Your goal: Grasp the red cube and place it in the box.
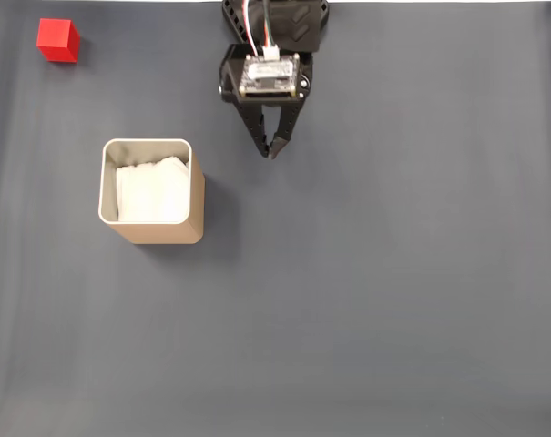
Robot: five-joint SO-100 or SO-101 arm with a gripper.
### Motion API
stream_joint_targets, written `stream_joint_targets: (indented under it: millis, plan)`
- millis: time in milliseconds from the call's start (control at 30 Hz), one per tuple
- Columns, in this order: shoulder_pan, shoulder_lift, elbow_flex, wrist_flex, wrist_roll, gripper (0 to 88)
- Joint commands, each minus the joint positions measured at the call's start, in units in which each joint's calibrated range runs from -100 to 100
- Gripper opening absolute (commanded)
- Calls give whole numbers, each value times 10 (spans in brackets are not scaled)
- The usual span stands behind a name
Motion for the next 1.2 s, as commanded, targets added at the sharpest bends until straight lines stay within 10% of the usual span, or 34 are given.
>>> stream_joint_targets:
  millis: [0, 1167]
  plan:
    - [15, 41, -92, 21, 2, 2]
    - [364, 292, -454, 246, 21, 2]
